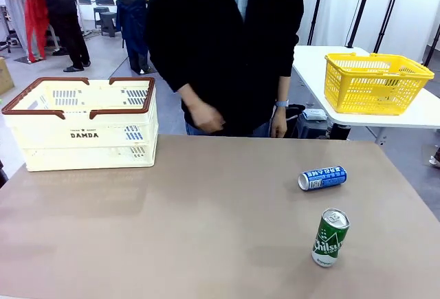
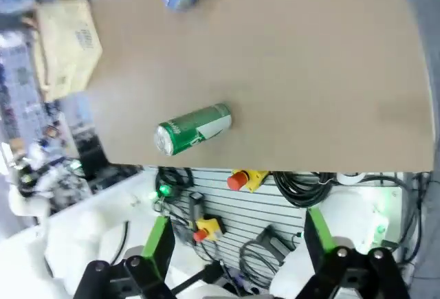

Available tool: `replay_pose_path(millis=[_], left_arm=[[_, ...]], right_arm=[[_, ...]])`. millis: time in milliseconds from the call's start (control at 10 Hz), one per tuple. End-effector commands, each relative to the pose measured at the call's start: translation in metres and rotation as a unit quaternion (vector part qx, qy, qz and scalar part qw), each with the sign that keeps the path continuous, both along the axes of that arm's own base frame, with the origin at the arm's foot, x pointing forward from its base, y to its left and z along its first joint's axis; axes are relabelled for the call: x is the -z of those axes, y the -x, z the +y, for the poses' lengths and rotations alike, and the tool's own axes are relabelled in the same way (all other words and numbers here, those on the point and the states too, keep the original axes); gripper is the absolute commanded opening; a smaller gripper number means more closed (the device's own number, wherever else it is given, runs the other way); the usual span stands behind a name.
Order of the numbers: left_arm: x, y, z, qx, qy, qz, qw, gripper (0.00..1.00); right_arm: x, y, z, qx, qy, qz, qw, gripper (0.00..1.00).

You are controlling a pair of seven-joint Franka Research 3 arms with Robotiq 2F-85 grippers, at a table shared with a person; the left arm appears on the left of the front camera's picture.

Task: Place the drinks into the Shopping basket.
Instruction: Pick up one drink and place it into the Shopping basket.

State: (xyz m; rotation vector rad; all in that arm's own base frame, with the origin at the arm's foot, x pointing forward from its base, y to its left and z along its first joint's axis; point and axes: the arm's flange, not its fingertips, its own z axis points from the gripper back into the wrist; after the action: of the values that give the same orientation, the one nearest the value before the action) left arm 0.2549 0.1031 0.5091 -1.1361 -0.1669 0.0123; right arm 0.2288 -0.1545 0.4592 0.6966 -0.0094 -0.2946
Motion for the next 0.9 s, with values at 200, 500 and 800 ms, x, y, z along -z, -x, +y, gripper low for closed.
replay_pose_path(millis=[200,500,800], left_arm=[[-0.004,0.001,-0.001,-0.003,0.011,0.004,1.0,1.0],[-0.004,0.001,-0.001,-0.003,0.011,0.004,1.0,1.0],[-0.004,0.001,-0.001,-0.003,0.011,0.004,1.0,1.0]], right_arm=[[-0.04,-0.055,0.19,-0.175,0.172,0.003,0.969,1.0],[-0.027,-0.054,0.323,-0.256,0.327,0.001,0.91,1.0],[-0.004,-0.039,0.35,-0.172,0.377,0.007,0.91,1.0]])
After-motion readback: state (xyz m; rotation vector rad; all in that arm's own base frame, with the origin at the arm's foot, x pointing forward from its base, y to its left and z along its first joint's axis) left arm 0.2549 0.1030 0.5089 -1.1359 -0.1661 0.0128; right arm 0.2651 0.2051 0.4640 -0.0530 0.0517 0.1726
